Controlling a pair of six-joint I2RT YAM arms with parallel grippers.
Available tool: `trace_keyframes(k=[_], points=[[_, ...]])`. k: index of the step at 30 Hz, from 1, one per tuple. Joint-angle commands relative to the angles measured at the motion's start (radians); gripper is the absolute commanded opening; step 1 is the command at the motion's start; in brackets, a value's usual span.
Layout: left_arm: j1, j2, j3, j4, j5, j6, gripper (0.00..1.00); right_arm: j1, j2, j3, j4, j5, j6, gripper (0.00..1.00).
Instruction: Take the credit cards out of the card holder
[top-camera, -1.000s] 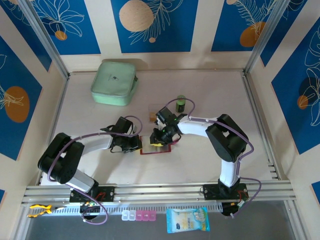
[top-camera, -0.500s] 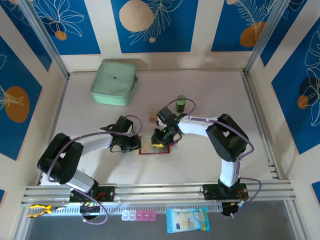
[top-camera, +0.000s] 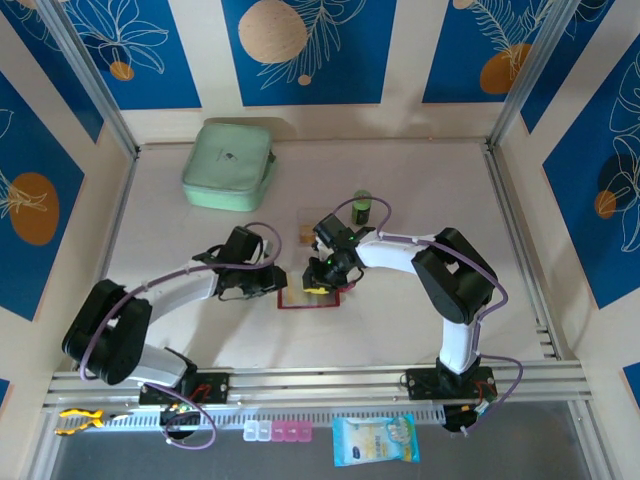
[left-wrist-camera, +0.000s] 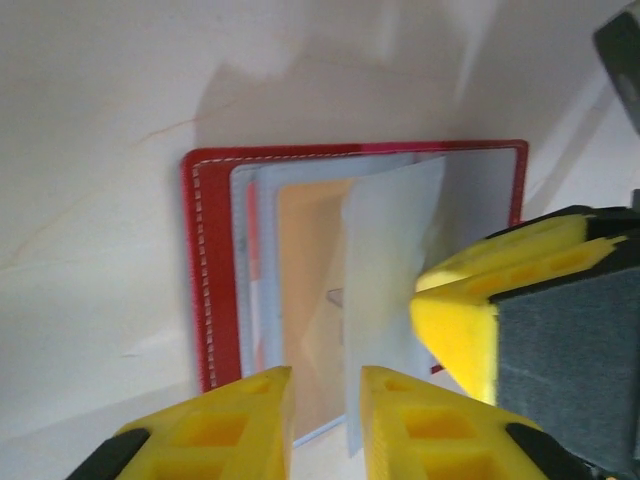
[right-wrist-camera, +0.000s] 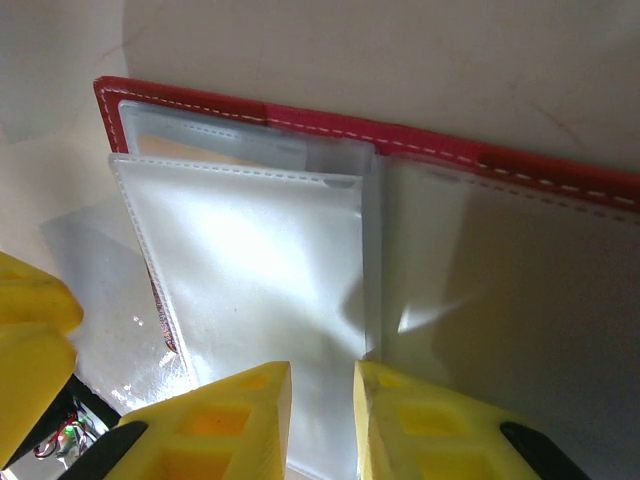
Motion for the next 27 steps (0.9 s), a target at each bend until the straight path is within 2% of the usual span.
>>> trace_keyframes(k=[1, 20, 27], points=[[-0.005, 0.04, 0.022, 0.056, 0.056, -0.03, 0.27, -0.006, -0.012, -0.01, -0.024, -0.008, -0.014, 0.25], [-0.027, 0.14, 0.029, 0.142, 0.098, -0.06, 0.29, 0.007, -0.025, -0.026, -0.025, -0.004, -0.007, 0.25], [-0.039, 0.142, 0.06, 0.12, 0.095, -0.058, 0.29, 0.003, -0.084, -0.032, -0.05, 0.024, -0.015, 0.25]])
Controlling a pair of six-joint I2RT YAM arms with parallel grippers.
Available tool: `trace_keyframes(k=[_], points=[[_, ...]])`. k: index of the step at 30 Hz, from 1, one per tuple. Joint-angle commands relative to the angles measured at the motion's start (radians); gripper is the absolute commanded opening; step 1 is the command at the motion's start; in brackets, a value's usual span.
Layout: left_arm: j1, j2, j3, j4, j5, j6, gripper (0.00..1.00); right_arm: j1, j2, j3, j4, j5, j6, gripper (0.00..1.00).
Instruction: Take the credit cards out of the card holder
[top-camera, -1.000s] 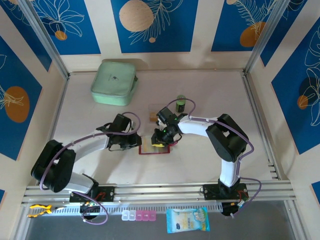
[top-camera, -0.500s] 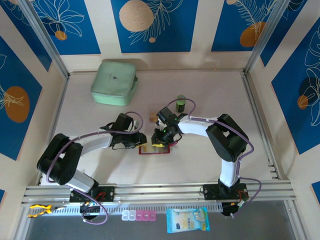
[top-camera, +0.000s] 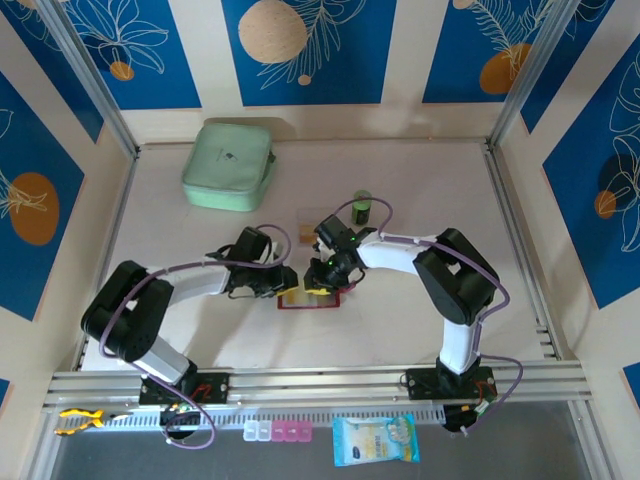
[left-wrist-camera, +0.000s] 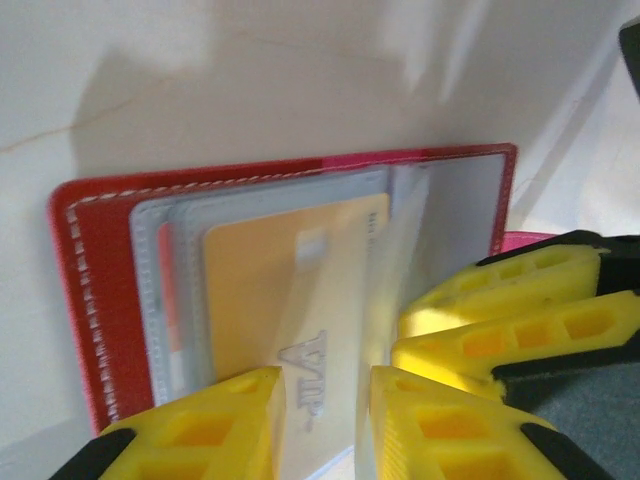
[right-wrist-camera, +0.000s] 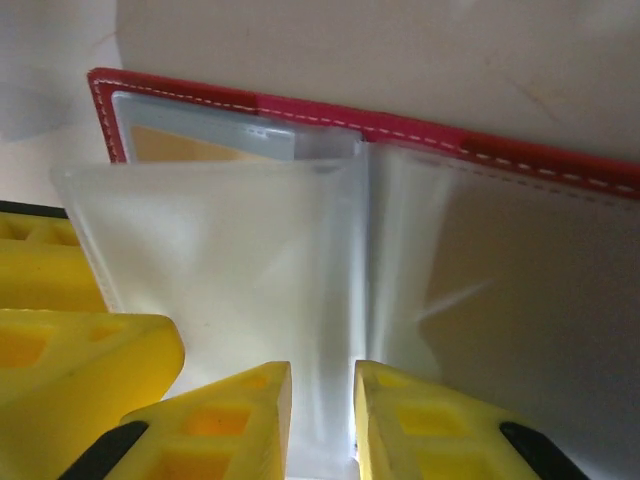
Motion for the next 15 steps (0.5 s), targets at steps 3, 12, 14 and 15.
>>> trace_keyframes(k=[3, 12, 14, 15], points=[[-0.021, 0.011, 0.057, -0.021, 0.01, -0.006, 0.29, -0.004, -0.085, -0.024, -0.049, 0.024, -0.022, 0.25], [-0.062, 0.024, 0.131, -0.081, -0.027, -0.011, 0.29, -0.052, -0.185, -0.071, -0.065, 0.032, -0.051, 0.25], [-0.075, 0.034, 0.154, -0.095, -0.034, -0.009, 0.31, -0.066, -0.211, -0.087, -0.065, 0.034, -0.057, 0.25], [-0.083, 0.041, 0.165, -0.104, -0.039, -0.007, 0.32, -0.075, -0.225, -0.096, -0.064, 0.033, -0.059, 0.25]])
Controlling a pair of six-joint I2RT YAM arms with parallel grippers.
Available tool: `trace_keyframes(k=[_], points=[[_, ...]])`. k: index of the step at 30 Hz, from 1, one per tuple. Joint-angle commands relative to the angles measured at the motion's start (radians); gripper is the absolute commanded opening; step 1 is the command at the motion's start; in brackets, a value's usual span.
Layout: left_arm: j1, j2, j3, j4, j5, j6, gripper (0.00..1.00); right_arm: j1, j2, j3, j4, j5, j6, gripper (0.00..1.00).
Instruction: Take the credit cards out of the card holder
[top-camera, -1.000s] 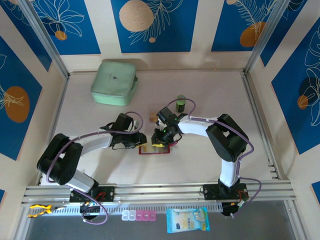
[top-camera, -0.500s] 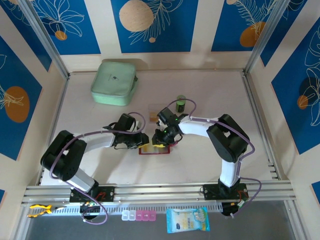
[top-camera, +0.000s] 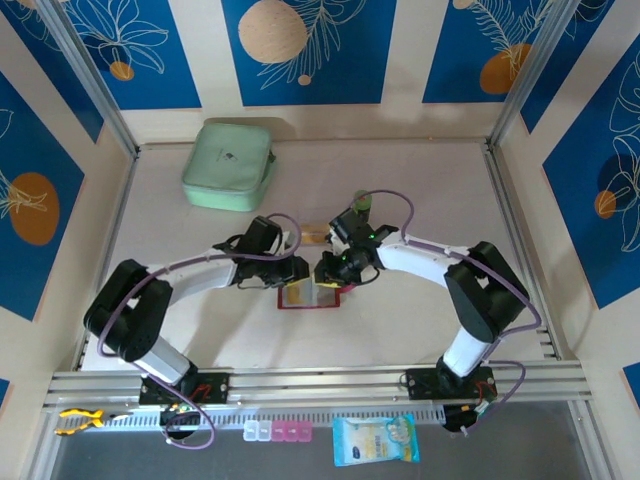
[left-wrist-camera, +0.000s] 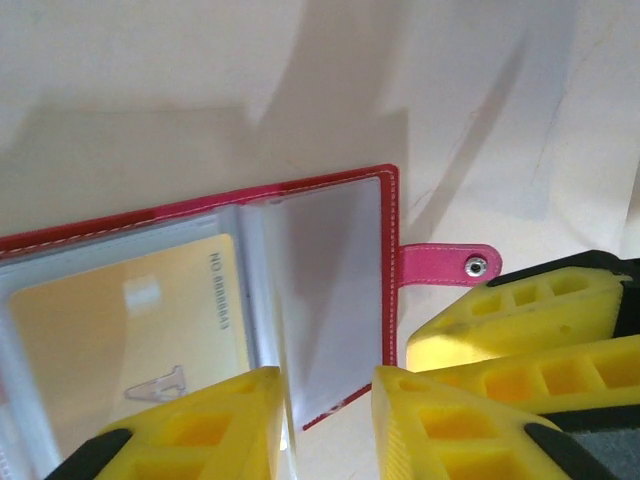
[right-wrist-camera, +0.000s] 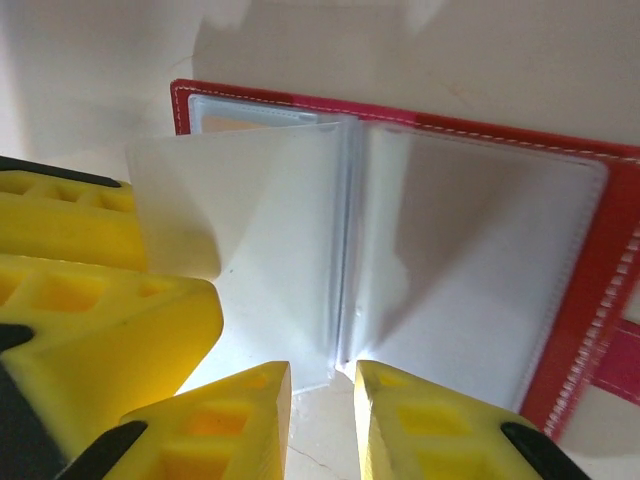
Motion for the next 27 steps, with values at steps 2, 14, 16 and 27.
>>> trace_keyframes(k=[2, 14, 16, 27], points=[[-0.037, 0.034, 0.063, -0.058, -0.032, -0.009, 0.34, -0.034, -0.076, -0.043, -0.028, 0.002, -0.027, 0.25], [-0.112, 0.142, 0.173, -0.082, -0.059, -0.026, 0.41, -0.168, -0.223, -0.169, -0.024, -0.031, -0.068, 0.26], [-0.118, 0.161, 0.177, -0.075, -0.061, -0.031, 0.42, -0.181, -0.234, -0.18, -0.024, -0.039, -0.073, 0.26], [-0.136, 0.222, 0.176, -0.045, -0.062, -0.046, 0.48, -0.199, -0.263, -0.229, -0.012, -0.052, -0.071, 0.29]])
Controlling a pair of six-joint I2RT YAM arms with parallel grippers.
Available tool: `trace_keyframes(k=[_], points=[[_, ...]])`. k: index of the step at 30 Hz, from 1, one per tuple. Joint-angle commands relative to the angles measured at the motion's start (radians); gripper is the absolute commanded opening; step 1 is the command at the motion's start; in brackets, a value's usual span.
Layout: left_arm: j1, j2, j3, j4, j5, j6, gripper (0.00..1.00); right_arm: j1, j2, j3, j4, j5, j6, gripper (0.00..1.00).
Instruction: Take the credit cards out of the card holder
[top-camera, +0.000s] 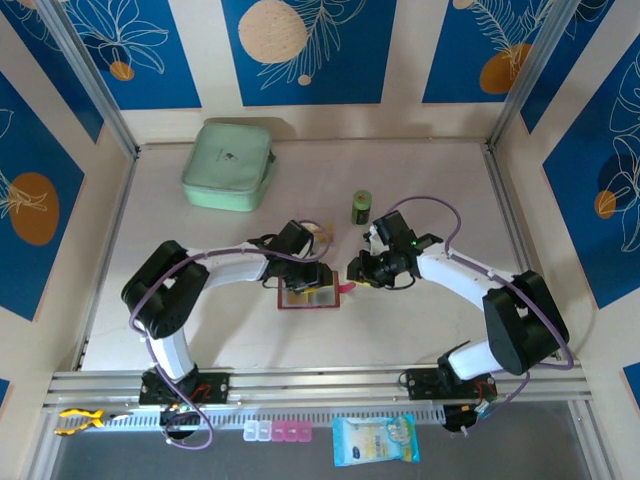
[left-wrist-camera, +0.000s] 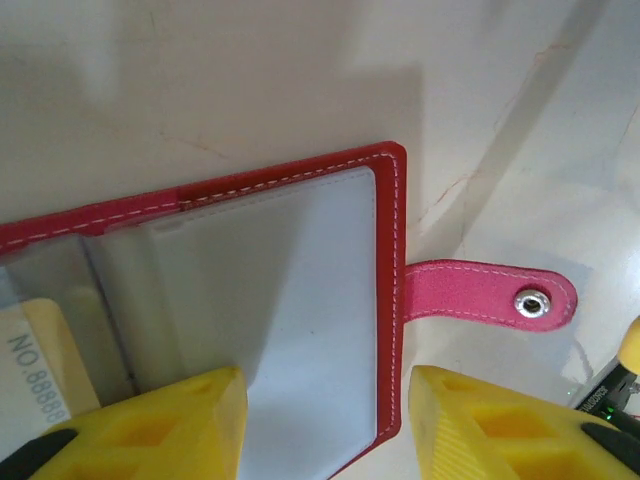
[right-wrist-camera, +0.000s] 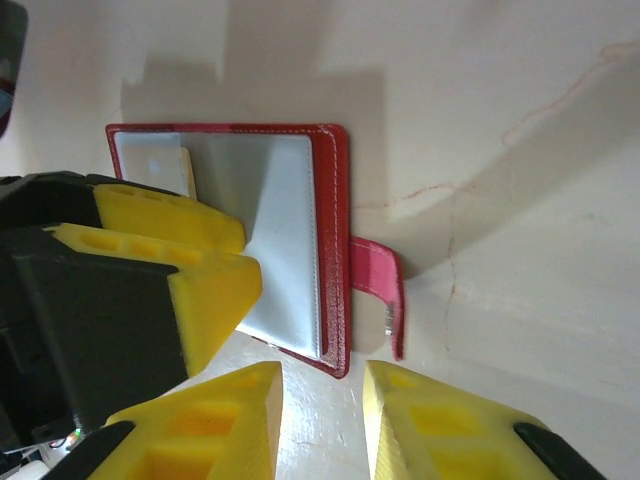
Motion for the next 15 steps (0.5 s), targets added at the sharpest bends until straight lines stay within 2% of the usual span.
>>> trace_keyframes(k=[1, 15], points=[[-0.011, 0.011, 0.023, 0.006, -0.011, -0.012, 0.48, -0.007, -0.032, -0.018, -0.006, -0.03, -0.008, 0.29], [0.002, -0.059, 0.028, -0.019, -0.043, 0.005, 0.48, 0.017, -0.007, 0.023, -0.009, -0.046, 0.011, 0.29]])
